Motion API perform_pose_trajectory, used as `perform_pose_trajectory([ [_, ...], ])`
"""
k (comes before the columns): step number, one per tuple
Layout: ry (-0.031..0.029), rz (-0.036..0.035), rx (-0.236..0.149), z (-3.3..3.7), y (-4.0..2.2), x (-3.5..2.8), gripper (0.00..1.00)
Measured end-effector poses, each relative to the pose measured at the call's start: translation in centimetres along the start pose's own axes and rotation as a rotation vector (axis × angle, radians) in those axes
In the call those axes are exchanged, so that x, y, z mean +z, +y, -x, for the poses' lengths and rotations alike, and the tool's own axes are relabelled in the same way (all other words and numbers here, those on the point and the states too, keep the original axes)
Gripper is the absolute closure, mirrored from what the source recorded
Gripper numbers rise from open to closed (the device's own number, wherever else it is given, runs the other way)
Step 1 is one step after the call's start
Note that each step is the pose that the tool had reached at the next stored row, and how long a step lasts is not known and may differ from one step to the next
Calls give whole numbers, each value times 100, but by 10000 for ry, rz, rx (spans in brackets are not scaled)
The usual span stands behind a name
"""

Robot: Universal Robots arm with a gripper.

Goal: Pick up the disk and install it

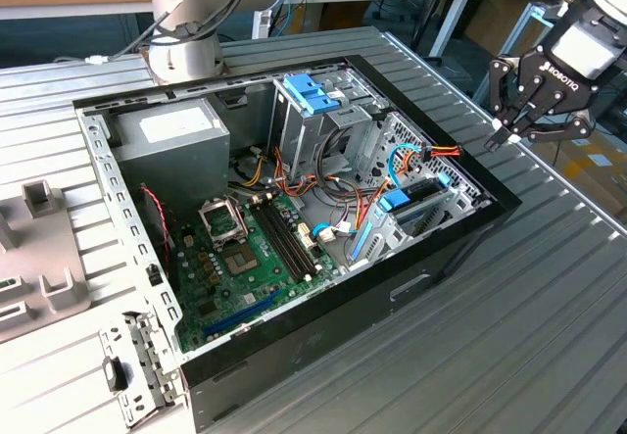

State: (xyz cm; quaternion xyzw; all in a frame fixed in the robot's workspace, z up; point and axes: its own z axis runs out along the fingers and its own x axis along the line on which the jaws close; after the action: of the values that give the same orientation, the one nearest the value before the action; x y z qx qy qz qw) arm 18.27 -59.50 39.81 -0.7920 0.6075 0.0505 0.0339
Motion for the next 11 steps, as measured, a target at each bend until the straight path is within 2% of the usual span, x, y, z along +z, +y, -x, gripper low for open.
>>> perform_pose_trajectory([
  [4, 1, 8, -73, 0, 1, 0, 89],
  [11, 7, 121, -1004, 0, 0, 1, 89],
])
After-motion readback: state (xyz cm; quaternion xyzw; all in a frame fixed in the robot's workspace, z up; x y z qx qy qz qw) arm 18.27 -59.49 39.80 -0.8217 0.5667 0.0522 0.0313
